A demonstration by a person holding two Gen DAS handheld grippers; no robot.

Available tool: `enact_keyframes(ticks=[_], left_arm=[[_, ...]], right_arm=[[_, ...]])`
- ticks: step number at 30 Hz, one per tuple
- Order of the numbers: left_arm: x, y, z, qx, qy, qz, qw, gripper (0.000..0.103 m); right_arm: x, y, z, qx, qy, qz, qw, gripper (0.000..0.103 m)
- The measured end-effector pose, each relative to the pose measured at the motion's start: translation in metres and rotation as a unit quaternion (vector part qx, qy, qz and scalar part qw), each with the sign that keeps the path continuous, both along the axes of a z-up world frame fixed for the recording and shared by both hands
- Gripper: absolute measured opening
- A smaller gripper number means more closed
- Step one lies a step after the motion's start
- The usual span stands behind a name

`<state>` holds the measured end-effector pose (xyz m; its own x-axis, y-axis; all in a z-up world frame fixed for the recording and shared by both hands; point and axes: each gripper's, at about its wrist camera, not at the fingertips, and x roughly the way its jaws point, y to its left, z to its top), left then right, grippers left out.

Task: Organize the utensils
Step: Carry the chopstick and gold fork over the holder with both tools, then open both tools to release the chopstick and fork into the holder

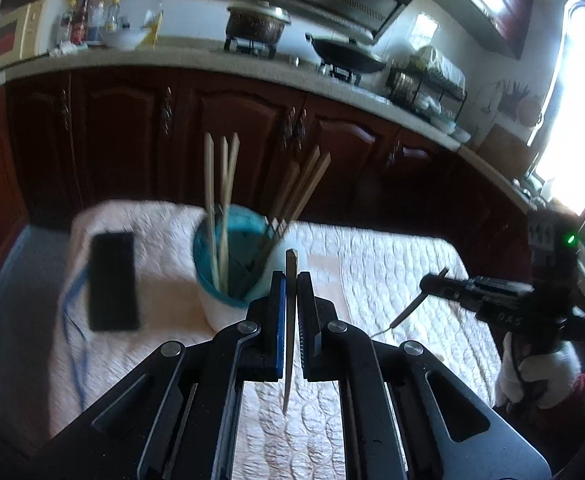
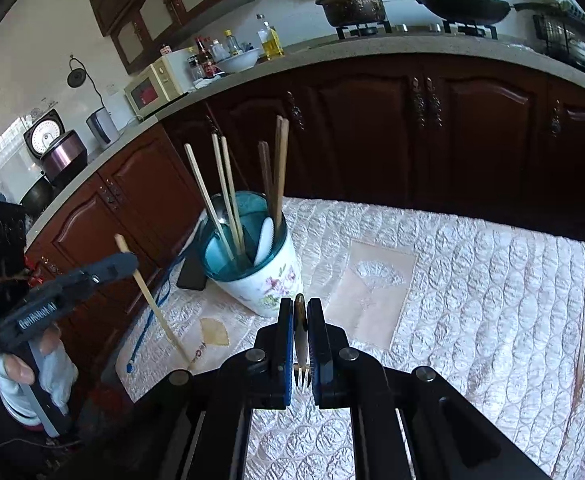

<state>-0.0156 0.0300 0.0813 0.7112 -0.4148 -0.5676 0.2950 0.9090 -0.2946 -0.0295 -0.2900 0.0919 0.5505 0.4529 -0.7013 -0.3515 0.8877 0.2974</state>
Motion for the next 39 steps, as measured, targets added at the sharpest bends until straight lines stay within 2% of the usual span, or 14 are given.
enact_keyframes(ticks=[4, 9, 15, 19, 21, 25, 31, 33, 39], left_arm=[[0.0, 0.02, 0.036, -0.018, -0.027, 0.009, 0.9994, 0.004], [0.008, 0.035, 0.073, -0.016, -0.069, 0.031, 0.997, 0.004], [0.025, 0.038, 0.091, 0.002, -0.104, 0.054, 0.9931, 0.004], [0.041, 0.033, 0.083, 0.013, -0.106, 0.065, 0.9921, 0.004], [0.051, 0.027, 0.072, 0.033, -0.108, 0.072, 0.9909, 0.004], [0.068, 0.018, 0.048, 0.046, -0.085, 0.067, 0.9931, 0.004], [0.081, 0.008, 0.018, 0.067, -0.064, 0.071, 0.9932, 0.004], [0.083, 0.007, 0.011, 0.064, -0.055, 0.069, 0.994, 0.004], [0.092, 0.007, -0.013, 0.056, -0.027, 0.071, 0.9956, 0.004]], right_arm=[[0.008, 0.007, 0.015, 0.009, -0.013, 0.012, 1.0, 0.006], [0.022, 0.023, 0.04, 0.026, -0.034, 0.025, 0.999, 0.006], [0.043, 0.044, 0.067, 0.029, -0.064, 0.036, 0.997, 0.006], [0.066, 0.062, 0.069, 0.034, -0.069, 0.036, 0.996, 0.006], [0.079, 0.073, 0.068, 0.032, -0.071, 0.036, 0.996, 0.006], [0.101, 0.095, 0.059, 0.025, -0.075, 0.041, 0.996, 0.006], [0.125, 0.129, 0.027, -0.031, -0.082, 0.052, 0.995, 0.006], [0.132, 0.136, 0.013, -0.044, -0.077, 0.056, 0.995, 0.006], [0.15, 0.142, -0.021, -0.043, -0.026, 0.065, 0.997, 0.006]])
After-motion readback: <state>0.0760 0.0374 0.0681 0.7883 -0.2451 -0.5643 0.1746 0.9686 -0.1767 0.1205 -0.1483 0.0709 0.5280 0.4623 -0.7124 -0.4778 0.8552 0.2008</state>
